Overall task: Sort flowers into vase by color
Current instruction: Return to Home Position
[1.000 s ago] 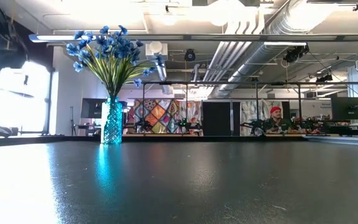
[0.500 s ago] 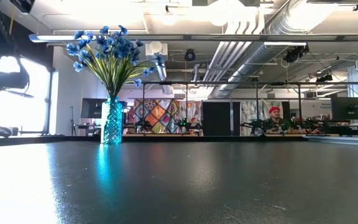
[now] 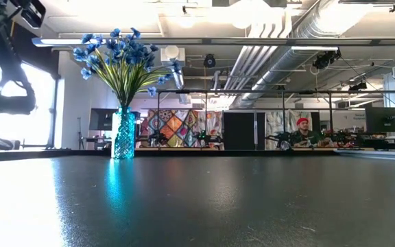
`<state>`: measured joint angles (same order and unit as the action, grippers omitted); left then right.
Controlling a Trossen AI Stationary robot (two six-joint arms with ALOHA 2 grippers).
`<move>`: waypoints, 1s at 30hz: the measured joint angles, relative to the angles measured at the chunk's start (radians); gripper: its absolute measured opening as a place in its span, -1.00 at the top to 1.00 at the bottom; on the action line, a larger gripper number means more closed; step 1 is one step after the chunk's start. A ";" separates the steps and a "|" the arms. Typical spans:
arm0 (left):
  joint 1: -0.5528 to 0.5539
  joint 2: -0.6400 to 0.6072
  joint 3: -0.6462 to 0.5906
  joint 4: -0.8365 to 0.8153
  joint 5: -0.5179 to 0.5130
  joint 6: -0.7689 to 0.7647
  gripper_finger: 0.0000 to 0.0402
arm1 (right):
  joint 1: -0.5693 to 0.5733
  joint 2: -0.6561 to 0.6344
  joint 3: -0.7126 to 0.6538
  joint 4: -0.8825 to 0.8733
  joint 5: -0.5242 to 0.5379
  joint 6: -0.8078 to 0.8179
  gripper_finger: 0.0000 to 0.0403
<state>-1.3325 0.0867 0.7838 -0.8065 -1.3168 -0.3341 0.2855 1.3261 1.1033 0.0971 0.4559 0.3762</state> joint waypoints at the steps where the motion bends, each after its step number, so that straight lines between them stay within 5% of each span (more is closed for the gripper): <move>1: -0.011 -0.001 -0.013 0.007 -0.001 -0.003 0.89 | -0.022 -0.040 -0.070 0.091 -0.044 -0.029 1.00; 5: -0.050 -0.001 -0.067 0.070 -0.005 0.010 0.94 | -0.114 -0.154 -0.310 0.309 -0.197 -0.081 1.00; 12: -0.070 -0.001 -0.138 0.172 -0.030 0.038 1.00 | -0.207 -0.255 -0.521 0.405 -0.278 -0.050 1.00; 24: -0.021 0.024 -0.262 0.479 0.057 0.103 1.00 | -0.401 -0.262 -0.563 0.541 -0.648 -0.116 1.00; 30: 0.075 0.107 -0.326 0.651 0.159 0.155 1.00 | -0.461 -0.262 -0.563 0.583 -0.718 -0.094 1.00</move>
<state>-1.2578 0.1935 0.4581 -0.1555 -1.1582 -0.1787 -0.1753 1.0641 0.5407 0.6800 -0.2622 0.2824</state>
